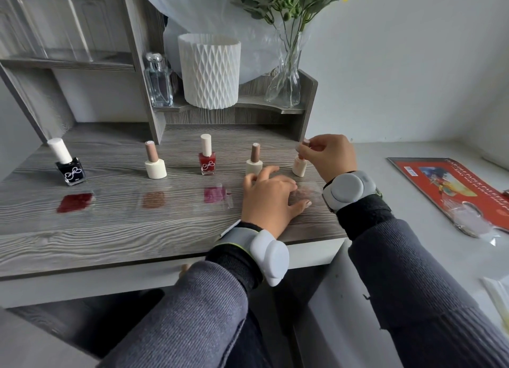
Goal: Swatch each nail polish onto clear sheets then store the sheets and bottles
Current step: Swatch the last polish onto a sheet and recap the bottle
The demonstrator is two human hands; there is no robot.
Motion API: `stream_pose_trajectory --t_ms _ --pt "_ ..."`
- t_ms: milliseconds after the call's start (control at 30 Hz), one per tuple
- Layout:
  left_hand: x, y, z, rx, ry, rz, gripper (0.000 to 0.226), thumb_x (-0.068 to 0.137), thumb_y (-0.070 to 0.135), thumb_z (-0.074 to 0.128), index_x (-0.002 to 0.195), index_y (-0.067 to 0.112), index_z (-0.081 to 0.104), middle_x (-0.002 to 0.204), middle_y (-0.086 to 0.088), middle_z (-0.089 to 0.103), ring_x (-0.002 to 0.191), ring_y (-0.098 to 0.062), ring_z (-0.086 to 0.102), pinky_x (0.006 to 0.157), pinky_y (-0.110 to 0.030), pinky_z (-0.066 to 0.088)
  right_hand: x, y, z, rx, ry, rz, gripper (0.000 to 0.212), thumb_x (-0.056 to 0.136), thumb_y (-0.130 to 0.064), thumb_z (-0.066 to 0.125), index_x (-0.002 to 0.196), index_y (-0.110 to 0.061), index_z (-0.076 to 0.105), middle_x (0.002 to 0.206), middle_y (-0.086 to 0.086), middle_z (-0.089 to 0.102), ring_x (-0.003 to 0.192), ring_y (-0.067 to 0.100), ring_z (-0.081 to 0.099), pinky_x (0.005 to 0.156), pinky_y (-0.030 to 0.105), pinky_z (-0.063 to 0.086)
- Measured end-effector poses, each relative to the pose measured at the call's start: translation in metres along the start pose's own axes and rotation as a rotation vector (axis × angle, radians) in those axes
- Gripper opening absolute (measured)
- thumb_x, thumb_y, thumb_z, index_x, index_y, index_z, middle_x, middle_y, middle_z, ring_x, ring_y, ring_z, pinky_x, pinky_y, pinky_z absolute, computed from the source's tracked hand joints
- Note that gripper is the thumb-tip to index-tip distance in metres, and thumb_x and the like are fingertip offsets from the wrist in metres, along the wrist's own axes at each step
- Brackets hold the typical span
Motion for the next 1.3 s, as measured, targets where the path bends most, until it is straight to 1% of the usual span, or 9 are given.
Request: stream_pose_trajectory --t_ms 100,200,367,567,733,833,933,1167,1300 --pt "0.0 0.0 0.0 0.009 -0.006 -0.002 0.045 0.086 0.06 0.051 0.117 0.03 0.065 0.129 0.021 0.056 0.137 -0.01 0.024 0.096 -0.035 0.011 -0.001 -0.005 -0.004 0.001 0.038 -0.02 0.023 0.087 -0.028 0.063 0.071 -0.014 0.072 0.065 -0.001 0.066 0.071 0.024 0.062 0.062 0.029 0.039" --pt "0.0 0.0 -0.001 -0.001 -0.009 -0.005 0.045 0.086 0.059 0.052 0.117 0.029 0.065 0.129 0.02 0.056 0.137 -0.011 0.024 0.097 -0.036 0.012 -0.001 -0.009 -0.007 0.045 0.062 -0.039 0.018 0.087 -0.027 0.063 0.071 -0.019 0.068 0.064 -0.01 0.06 0.069 0.015 0.057 0.063 0.027 0.039" --pt "0.0 0.0 -0.001 0.01 -0.017 -0.01 0.045 0.086 0.06 0.05 0.116 0.029 0.065 0.129 0.021 0.056 0.137 -0.01 0.024 0.096 -0.036 0.011 -0.003 -0.01 -0.025 0.142 0.213 -0.067 0.016 0.086 -0.032 0.065 0.082 -0.018 0.07 0.076 -0.005 0.069 0.07 0.007 0.058 0.065 0.026 0.043" --pt "-0.001 0.0 -0.002 0.019 -0.02 -0.017 0.045 0.086 0.06 0.051 0.115 0.03 0.065 0.129 0.02 0.056 0.137 -0.011 0.025 0.097 -0.037 0.012 -0.019 -0.004 -0.041 0.278 0.301 -0.043 0.017 0.085 -0.028 0.065 0.08 -0.013 0.07 0.075 -0.005 0.071 0.062 -0.003 0.054 0.061 0.016 0.041" --pt "0.0 0.0 -0.003 0.023 -0.001 -0.007 0.044 0.086 0.06 0.052 0.115 0.031 0.066 0.129 0.021 0.056 0.136 -0.011 0.025 0.098 -0.039 0.015 -0.041 0.019 -0.035 0.362 0.201 0.054 0.02 0.085 -0.028 0.07 0.076 -0.011 0.066 0.069 -0.007 0.071 0.064 0.005 0.063 0.066 0.022 0.048" --pt "-0.001 0.001 -0.003 0.021 0.023 0.002 0.043 0.086 0.06 0.052 0.114 0.03 0.067 0.126 0.02 0.058 0.134 -0.011 0.028 0.095 -0.038 0.015 -0.054 0.034 -0.023 0.373 0.114 0.11 0.02 0.084 -0.027 0.073 0.076 -0.01 0.067 0.067 -0.009 0.071 0.062 -0.001 0.065 0.065 0.021 0.05" --pt "-0.001 0.001 -0.003 0.022 0.033 -0.001 0.043 0.085 0.06 0.052 0.113 0.031 0.067 0.125 0.019 0.059 0.134 -0.011 0.029 0.095 -0.038 0.015 -0.059 0.036 -0.021 0.395 0.115 0.11 0.022 0.084 -0.027 0.074 0.079 -0.006 0.068 0.069 -0.007 0.072 0.062 -0.002 0.066 0.065 0.017 0.05" --pt "-0.001 0.001 -0.002 0.04 0.019 -0.008 0.044 0.086 0.06 0.051 0.113 0.03 0.066 0.126 0.019 0.058 0.135 -0.011 0.029 0.096 -0.039 0.018 -0.058 0.033 -0.012 0.349 0.038 0.087 0.025 0.081 -0.026 0.077 0.077 -0.004 0.065 0.07 -0.001 0.073 0.06 0.005 0.066 0.064 0.024 0.051" --pt "-0.001 0.001 -0.002 0.034 0.016 -0.012 0.046 0.086 0.062 0.049 0.116 0.031 0.066 0.127 0.019 0.058 0.135 -0.011 0.028 0.097 -0.039 0.018 -0.058 0.041 -0.019 0.251 0.134 0.123 0.024 0.08 -0.03 0.075 0.075 -0.01 0.063 0.072 0.002 0.073 0.067 0.017 0.067 0.065 0.031 0.051"
Point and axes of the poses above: each hand's wrist, its own x-axis towards the middle knuckle, its own z-axis out of the palm, y = z × x, the point moved 8 cm from there along x, towards the middle knuckle
